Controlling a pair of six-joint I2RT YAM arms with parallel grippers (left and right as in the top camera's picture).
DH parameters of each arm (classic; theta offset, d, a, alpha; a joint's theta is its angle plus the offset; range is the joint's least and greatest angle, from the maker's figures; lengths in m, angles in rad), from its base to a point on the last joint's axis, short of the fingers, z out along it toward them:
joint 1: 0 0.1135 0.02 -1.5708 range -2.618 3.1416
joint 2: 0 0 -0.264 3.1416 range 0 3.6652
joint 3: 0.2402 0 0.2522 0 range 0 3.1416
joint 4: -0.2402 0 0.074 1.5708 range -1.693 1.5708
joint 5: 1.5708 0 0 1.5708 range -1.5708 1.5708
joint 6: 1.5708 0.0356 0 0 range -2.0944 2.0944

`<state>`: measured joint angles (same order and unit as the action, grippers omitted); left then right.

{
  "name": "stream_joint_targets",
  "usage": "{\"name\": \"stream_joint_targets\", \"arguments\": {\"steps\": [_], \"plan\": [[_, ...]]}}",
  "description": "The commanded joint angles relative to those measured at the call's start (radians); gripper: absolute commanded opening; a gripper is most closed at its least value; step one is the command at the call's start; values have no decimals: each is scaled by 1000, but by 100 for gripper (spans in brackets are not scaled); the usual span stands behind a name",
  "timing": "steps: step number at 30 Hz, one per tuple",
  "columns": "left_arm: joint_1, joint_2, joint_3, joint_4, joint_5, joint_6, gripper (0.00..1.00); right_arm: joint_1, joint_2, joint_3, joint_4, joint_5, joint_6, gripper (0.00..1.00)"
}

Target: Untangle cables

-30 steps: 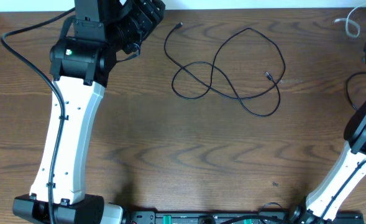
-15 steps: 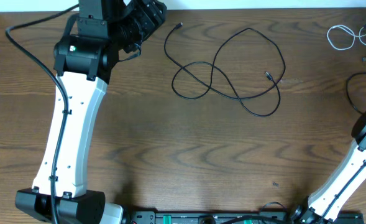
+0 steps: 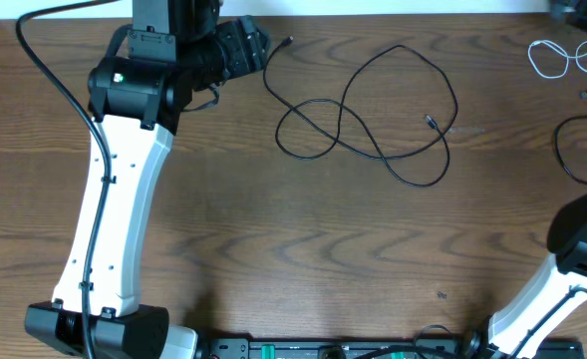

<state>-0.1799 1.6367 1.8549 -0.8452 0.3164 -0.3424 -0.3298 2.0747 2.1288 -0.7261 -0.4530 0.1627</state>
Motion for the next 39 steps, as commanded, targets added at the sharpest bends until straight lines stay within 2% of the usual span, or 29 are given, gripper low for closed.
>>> {"name": "stream_joint_targets", "arguments": {"steps": [1,4,11,15,21,27,33,39], "plan": [[37,10,-7,-28,-48,55,73,97,19,-6,-54,-63,-73,99],[76,10,-7,-63,-48,65,73,184,29,-10,-101,-61,-143,99],[166,10,-37,-119,-48,85,73,394,82,-55,-98,7,-190,99],[179,10,-87,-119,-41,136,73,483,142,-59,-85,31,-213,99],[187,11,-167,-90,-41,140,73,621,239,-59,-47,143,-209,99],[213,12,-171,-88,-41,140,73,697,307,-59,-28,223,-209,99],[225,12,-171,-89,-41,140,73,723,346,-59,-12,245,-209,99],[225,12,-171,-89,-41,140,73,736,381,-59,-10,351,-213,97]]}}
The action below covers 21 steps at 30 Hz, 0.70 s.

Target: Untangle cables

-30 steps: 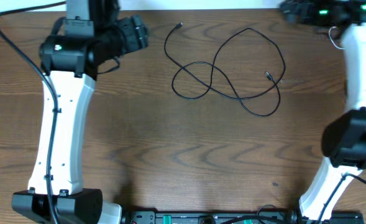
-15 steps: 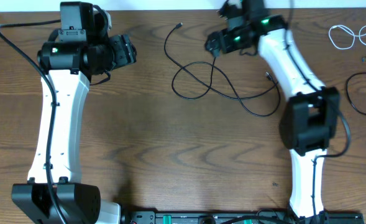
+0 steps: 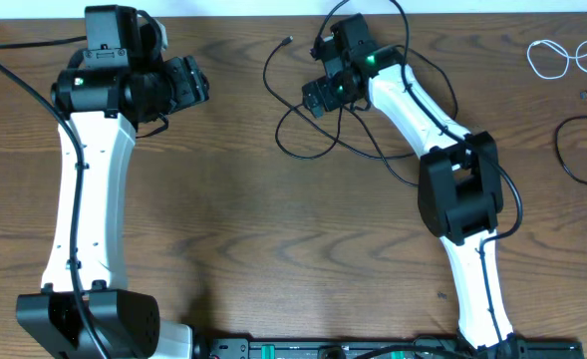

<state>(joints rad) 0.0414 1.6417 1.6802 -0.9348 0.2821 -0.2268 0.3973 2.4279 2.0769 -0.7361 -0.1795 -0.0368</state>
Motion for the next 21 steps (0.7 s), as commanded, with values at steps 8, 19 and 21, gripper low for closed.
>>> {"name": "stream_joint_targets", "arguments": {"steps": [8,19,21], "plan": [[4,7,4,1,-7,24,73,12,37,-7,-32,90,-13,95],[4,7,4,0,-7,24,73,31,66,-12,-165,-42,-84,95],[4,7,4,0,-6,24,73,33,66,-12,-188,-68,-117,95]]}}
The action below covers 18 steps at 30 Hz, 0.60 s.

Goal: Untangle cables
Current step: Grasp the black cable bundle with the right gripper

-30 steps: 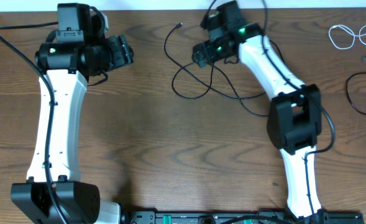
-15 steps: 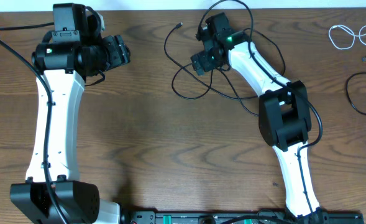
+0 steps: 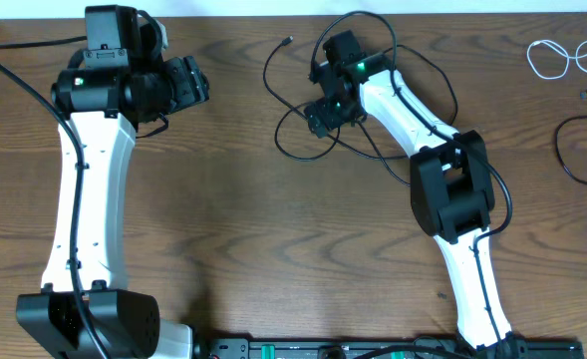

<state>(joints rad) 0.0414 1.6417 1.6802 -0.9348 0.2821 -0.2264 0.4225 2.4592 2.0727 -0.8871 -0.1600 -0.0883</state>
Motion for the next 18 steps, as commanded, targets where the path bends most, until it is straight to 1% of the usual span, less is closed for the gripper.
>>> {"name": "stream_joint_targets", "arguments": {"steps": [1,7,11,13,16,18], "plan": [[4,7,4,0,-7,24,73,10,34,-8,-43,-86,-76,95],[4,7,4,0,-6,24,73,21,35,-8,-59,-75,-147,97],[4,7,4,-1,-7,24,73,36,44,-8,-64,-74,-207,95],[4,7,4,-3,-7,24,73,50,46,-8,-72,-39,-230,93],[4,7,4,-4,-6,24,73,80,47,-8,-82,75,-261,92],[4,7,4,-4,-7,24,73,95,47,-9,-83,120,-268,89]]}}
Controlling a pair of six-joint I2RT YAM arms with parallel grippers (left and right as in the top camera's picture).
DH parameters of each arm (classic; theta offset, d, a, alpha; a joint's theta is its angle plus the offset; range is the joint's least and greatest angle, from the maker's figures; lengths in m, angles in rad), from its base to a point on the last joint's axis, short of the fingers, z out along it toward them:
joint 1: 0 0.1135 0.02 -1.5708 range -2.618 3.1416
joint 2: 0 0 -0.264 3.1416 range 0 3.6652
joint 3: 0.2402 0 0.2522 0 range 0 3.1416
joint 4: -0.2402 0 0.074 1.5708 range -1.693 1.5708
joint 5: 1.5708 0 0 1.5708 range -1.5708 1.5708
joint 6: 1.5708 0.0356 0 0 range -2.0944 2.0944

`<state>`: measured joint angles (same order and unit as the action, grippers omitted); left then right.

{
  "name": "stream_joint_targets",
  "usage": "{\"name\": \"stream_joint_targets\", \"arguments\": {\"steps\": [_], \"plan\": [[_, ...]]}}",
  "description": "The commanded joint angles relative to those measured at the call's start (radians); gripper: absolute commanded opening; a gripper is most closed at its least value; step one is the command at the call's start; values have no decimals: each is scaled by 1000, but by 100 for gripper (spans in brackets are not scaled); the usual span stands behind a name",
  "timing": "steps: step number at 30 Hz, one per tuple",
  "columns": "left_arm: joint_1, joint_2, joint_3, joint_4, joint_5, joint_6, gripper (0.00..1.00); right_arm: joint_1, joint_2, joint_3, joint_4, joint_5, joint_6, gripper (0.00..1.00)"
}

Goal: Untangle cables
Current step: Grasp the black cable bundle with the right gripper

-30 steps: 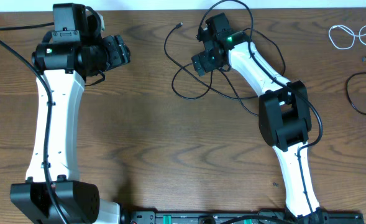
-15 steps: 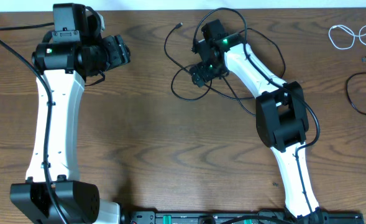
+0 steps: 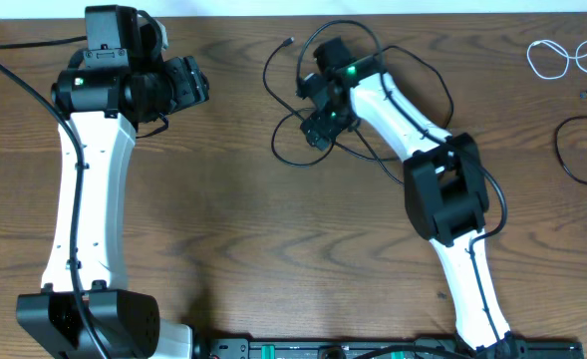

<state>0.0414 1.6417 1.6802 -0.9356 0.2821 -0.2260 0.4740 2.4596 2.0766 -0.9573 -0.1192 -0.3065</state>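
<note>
A thin black cable (image 3: 413,170) lies in crossed loops at the back middle of the wooden table, one plug end (image 3: 290,41) pointing to the far left. My right gripper (image 3: 317,130) is stretched over the cable, its tip down on the left loop (image 3: 281,148). From above its fingers hide the strand, so any grip stays unclear. My left gripper (image 3: 197,84) hovers further left, apart from the cable, its jaws looking parted and empty.
A coiled white cable (image 3: 555,58) lies at the back right corner. Another black cable (image 3: 564,150) curves along the right edge, with a small plug near it. A black bar of gear (image 3: 323,349) runs along the front edge.
My right gripper has shifted slightly toward the front and left, lower over the left loop. The cable's outline looks nearly unchanged. The left arm has stayed still.
At first my left gripper reached near the cable's far left plug end and the right arm stood back at the right edge. Then the left arm had drawn back leftward and the right arm stretched over the loops. Since then the right gripper has edged onto the left loop.
</note>
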Motion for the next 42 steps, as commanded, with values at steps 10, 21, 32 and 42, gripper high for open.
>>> {"name": "stream_joint_targets", "arguments": {"steps": [10,21,32,42], "plan": [[4,7,4,-6,-6,23,73,48,47,-74,8,153,93,22],[4,7,4,-5,-6,23,73,38,40,-43,-2,240,486,1],[4,7,4,-1,-6,23,73,-111,-170,42,-62,-79,431,1],[4,7,4,22,-6,23,73,-363,-509,42,-211,-208,326,1]]}}
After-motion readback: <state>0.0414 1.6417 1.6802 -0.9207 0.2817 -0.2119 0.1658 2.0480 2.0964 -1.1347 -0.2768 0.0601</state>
